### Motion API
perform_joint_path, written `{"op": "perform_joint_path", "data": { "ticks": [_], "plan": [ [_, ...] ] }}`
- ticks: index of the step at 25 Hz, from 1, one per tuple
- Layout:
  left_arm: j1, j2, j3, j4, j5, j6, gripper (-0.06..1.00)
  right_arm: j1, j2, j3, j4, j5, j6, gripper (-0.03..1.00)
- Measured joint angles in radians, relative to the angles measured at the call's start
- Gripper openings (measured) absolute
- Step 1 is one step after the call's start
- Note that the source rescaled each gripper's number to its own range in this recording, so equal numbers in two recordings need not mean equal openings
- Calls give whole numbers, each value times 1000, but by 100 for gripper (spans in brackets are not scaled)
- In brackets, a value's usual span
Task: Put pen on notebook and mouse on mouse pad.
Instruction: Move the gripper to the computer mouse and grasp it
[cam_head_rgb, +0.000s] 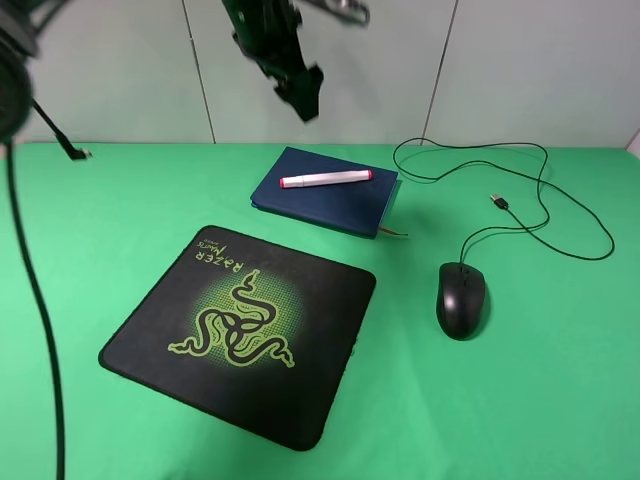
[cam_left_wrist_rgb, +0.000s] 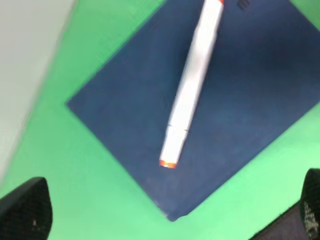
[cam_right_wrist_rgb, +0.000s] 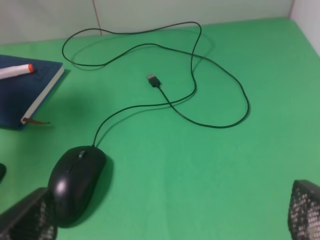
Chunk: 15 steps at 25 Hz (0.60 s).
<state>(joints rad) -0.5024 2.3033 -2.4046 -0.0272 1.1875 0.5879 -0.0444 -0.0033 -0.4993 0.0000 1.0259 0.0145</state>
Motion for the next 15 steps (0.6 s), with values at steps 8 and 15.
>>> {"op": "perform_joint_path", "data": {
  "ticks": [8, 15],
  "plan": [
    [0, -245, 236, 55, 0, -74, 100, 0, 0, 0, 0, 0, 0, 100],
    [0, -518, 585, 70, 0, -168, 100, 0, 0, 0, 0, 0, 0, 100]
  ]
}}
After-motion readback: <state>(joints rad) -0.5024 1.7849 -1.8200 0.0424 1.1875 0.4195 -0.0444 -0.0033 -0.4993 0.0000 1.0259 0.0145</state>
